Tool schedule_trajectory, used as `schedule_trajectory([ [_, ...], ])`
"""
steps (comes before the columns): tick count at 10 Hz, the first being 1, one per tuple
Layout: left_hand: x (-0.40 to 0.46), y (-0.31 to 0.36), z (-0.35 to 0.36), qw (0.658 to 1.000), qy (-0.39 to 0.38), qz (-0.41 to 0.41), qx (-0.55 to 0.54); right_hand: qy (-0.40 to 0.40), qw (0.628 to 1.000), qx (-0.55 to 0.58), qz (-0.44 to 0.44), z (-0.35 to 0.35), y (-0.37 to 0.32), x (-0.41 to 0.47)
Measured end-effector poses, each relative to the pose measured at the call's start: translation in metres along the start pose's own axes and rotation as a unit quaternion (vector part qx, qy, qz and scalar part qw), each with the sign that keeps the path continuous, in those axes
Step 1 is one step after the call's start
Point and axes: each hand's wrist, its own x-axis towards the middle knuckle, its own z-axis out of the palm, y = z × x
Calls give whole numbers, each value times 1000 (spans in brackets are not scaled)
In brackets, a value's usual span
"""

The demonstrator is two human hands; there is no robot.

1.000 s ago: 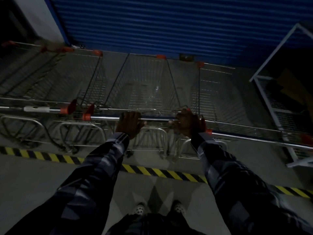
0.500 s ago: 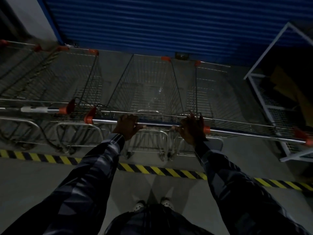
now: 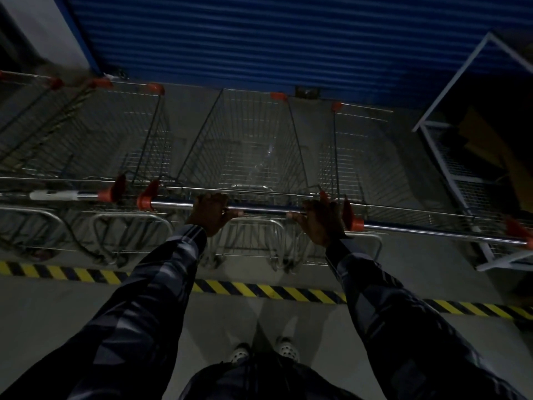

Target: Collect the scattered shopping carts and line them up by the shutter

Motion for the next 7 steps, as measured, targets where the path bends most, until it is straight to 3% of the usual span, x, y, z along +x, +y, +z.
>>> schedule_trajectory([
  [3,-1,1,-2,1000,1,11,25,-20,1000,14,11,-11,-8,-5],
  [4,-6,6,-9,999,9,31,-14,-11,999,-21,22,-15,-11,-12],
  [7,-43,29,-22,988,67,136,-14,82,995,-45,25,-37,-39,-63],
])
